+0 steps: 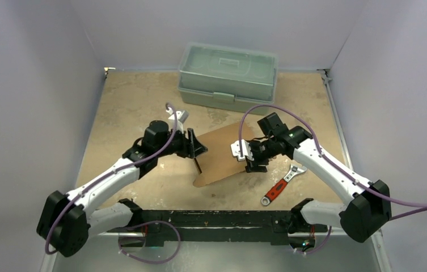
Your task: Fold the paper box
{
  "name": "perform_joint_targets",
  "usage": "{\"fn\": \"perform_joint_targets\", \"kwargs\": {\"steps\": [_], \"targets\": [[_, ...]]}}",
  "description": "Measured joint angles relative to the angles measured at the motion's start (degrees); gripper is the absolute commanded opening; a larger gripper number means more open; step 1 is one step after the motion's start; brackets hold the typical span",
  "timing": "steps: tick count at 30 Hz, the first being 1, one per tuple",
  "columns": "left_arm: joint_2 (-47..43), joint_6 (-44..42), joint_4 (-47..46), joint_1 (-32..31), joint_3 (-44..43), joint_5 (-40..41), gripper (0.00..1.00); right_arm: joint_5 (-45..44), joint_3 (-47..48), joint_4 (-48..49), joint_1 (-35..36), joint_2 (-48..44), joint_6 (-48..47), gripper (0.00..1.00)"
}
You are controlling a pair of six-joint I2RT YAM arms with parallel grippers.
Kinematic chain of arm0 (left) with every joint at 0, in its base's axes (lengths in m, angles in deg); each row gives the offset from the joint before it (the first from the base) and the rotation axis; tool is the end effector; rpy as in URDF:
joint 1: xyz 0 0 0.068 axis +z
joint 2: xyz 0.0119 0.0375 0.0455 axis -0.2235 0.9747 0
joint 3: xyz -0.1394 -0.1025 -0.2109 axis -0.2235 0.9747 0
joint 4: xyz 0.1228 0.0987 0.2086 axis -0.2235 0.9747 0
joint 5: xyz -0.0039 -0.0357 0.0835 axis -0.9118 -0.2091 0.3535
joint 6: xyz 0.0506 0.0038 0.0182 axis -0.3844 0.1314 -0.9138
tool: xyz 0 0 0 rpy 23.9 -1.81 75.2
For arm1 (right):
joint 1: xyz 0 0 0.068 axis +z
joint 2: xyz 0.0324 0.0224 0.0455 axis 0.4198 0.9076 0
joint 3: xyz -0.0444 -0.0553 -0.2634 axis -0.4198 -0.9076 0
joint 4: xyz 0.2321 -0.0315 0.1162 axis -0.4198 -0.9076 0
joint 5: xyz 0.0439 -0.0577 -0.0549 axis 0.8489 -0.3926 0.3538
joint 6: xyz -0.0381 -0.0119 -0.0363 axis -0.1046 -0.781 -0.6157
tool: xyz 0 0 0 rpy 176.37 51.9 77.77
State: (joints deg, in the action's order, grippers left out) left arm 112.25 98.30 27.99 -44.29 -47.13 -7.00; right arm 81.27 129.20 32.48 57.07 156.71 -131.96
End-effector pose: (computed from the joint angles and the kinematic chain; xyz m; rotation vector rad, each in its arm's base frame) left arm 0.1921 -0.1310 0.2561 0.1978 2.1134 -1.0399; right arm 0.1834 0.1383 0.2681 -2.0015 1.5180 0.5331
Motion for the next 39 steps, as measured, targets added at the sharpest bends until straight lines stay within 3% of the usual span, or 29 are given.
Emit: {"fn": "perform_joint_targets", "kwargs": {"steps": [6,10,12,17,21,29,35,39], "targets": [[8.5,-3.1,-0.3,-3.5,-1.5,-4.3,0.44,5.1,-1.1,-0.5,-1.2,-1.1,3.3,0.67],[12.6,-4.5,-0.2,-4.9,-1.5,-4.5,0.42,10.8,-1.2,-1.6,-6.6,-2.4,4.7,0.64],[14.1,-4.8,0.0,-5.0,-1.5,-4.0,0.42,13.8,-1.2,-1.7,-9.9,-3.2,6.0,0.58],[15.0,-5.1,0.2,-5.0,-1.2,-1.9,0.42,14.8,-4.2,7.3,-13.6,-5.2,16.1,0.28],[15.1,-5.1,0.1,-5.0,-0.5,-1.0,0.42,9.8,-8.0,15.6,-14.4,-3.5,24.1,0.18],[15.2,-4.9,-1.2,-5.0,0.3,-0.7,0.43,-4.3,-8.5,22.1,-14.6,6.6,29.0,0.15],[15.3,-4.6,-1.5,-5.0,0.4,-0.3,0.45,-6.2,-8.3,23.3,-14.6,8.2,30.1,0.17],[14.0,-4.0,-1.4,-5.1,0.4,0.9,0.49,-4.9,-8.1,22.2,-14.8,7.1,30.0,0.26]]}}
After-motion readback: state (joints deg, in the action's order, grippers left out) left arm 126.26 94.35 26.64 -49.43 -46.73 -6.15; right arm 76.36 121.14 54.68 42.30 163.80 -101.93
